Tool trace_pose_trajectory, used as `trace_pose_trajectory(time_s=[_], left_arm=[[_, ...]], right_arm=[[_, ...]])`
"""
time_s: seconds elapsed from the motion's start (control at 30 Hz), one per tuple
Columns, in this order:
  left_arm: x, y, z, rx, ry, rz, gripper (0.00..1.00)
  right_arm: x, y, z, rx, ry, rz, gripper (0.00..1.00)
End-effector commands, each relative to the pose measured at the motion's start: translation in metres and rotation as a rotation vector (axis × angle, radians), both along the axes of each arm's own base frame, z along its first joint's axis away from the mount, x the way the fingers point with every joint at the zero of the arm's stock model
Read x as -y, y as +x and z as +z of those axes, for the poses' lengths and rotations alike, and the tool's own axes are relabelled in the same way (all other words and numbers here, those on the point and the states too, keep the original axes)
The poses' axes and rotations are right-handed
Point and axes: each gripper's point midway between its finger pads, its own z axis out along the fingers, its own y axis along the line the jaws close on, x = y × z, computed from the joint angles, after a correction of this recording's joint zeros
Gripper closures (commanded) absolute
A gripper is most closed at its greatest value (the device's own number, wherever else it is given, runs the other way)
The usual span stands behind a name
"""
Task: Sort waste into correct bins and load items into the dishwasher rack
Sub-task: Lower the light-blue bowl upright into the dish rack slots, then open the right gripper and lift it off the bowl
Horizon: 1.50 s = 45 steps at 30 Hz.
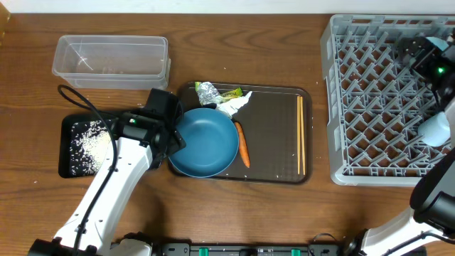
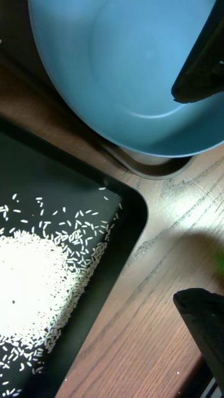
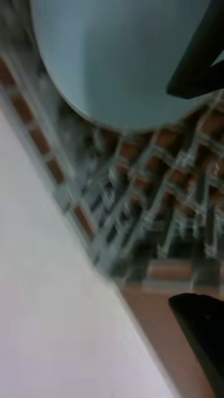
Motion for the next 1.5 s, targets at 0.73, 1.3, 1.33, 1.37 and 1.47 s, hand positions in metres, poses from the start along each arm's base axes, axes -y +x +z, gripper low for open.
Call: trace_pose_trajectory(time_s=[0.73, 1.3, 1.33, 1.37, 1.47], left_arm=[[-0.003, 0.004, 0.009, 0.032, 0.011, 0.015, 0.02], [-0.003, 0.004, 0.009, 0.032, 0.011, 0.015, 0.02], [-0.003, 0.004, 0.009, 0.032, 0.011, 0.015, 0.02], [-0.003, 0.004, 0.009, 0.032, 0.011, 0.015, 0.02], [-0.003, 0.004, 0.009, 0.032, 0.011, 0.015, 0.02]], right_arm=[[0.055, -0.007, -0.034, -0.367, -0.716, -0.135, 0.61], [0.039, 0.001, -0.012, -0.243, -0.54, -0.138, 0.99], [0.037, 0.002, -0.003, -0.207, -0.512, -0.125, 0.99], [0.034, 0.004, 0.005, -0.17, -0.483, -0.105, 0.99], [0.024, 0.005, 0.034, -0.03, -0.337, -0.028, 0.99]])
